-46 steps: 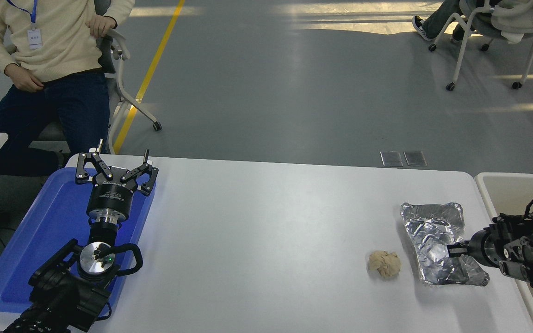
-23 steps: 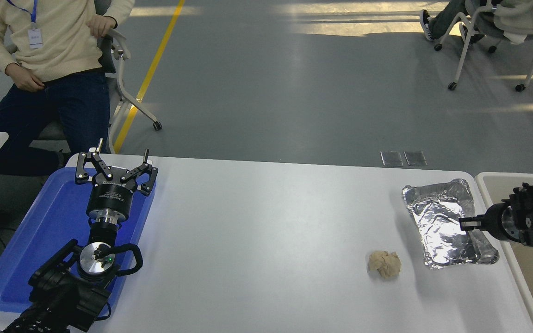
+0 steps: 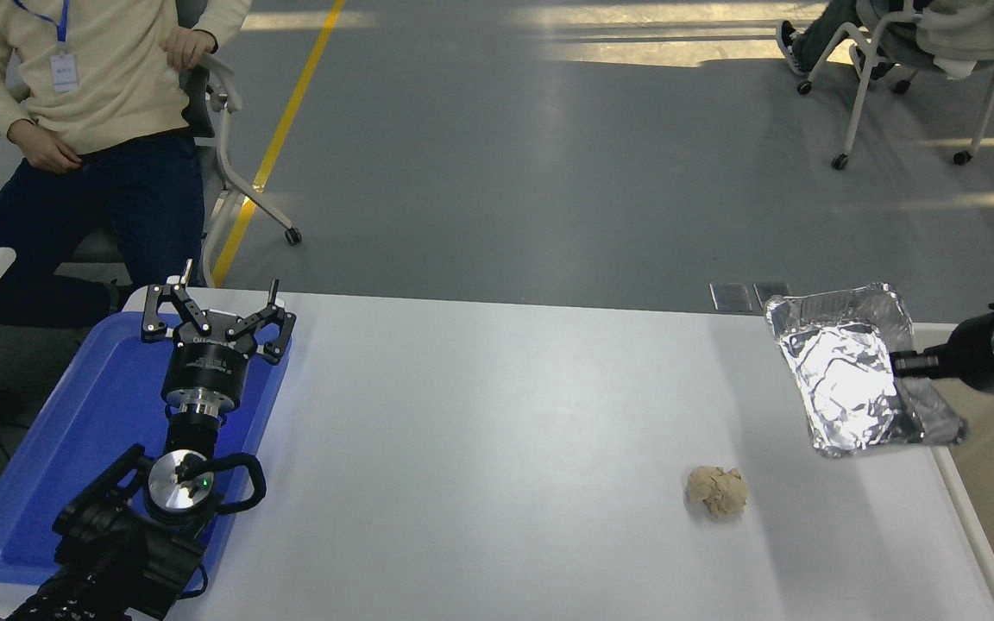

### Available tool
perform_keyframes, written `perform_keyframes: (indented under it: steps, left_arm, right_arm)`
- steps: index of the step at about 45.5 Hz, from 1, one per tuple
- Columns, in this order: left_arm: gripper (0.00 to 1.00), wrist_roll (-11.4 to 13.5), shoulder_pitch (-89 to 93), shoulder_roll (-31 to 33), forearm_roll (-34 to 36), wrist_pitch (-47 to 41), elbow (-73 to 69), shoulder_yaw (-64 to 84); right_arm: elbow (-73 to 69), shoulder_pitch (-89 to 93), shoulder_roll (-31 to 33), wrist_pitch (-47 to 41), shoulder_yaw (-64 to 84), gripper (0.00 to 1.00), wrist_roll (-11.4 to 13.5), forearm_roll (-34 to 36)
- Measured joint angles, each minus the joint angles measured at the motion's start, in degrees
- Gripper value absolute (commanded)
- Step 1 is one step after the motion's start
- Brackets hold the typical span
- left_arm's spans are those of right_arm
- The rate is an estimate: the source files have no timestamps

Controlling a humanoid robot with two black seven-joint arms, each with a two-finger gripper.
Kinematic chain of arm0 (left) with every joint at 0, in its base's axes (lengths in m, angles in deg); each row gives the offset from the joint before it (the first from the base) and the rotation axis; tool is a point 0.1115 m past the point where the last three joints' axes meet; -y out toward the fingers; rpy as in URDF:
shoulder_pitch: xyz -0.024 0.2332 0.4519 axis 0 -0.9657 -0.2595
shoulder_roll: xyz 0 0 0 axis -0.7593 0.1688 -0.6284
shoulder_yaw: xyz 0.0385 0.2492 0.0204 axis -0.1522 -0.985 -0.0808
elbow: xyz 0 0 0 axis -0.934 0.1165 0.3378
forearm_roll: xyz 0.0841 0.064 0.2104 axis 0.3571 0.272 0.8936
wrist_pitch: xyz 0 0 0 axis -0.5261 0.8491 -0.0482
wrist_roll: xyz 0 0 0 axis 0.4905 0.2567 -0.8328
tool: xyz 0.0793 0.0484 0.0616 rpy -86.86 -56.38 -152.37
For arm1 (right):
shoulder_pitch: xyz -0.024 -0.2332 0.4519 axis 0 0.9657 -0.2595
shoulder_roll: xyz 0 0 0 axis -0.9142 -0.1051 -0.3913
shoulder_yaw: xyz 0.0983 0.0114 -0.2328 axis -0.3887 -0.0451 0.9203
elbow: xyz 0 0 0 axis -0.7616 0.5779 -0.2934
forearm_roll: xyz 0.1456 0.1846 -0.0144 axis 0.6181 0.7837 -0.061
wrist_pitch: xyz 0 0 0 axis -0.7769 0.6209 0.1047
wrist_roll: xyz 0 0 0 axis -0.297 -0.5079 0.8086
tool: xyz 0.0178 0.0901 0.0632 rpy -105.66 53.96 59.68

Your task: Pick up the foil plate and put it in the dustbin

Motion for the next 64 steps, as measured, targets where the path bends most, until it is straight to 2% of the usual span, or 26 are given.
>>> perform_keyframes:
  steps: [18, 35, 56, 64]
  left_arm:
    - [1.00, -0.01, 0.00, 0.00, 0.01, 0.00, 0.05, 0.00]
    - [1.00, 0.00, 0.00, 0.00, 0.01, 0.00, 0.01, 0.00]
    - [1.00, 0.00, 0.00, 0.00, 0.01, 0.00, 0.01, 0.00]
    - [1.00, 0.04, 0.00, 0.00, -0.04, -0.01, 0.01, 0.00]
  right_arm:
    - [-10.47, -19.18, 2.74, -12.39, 3.73, 0.00, -0.11, -2.06]
    - [-14.69, -28.69, 3.23, -21.82, 4.39, 0.00, -0.21, -2.34]
    - [-15.35, -31.75, 5.03, -26.21, 4.26, 0.00, 0.05, -2.57]
    - [-14.38, -31.09, 6.99, -26.69, 4.58, 0.00, 0.27, -4.66]
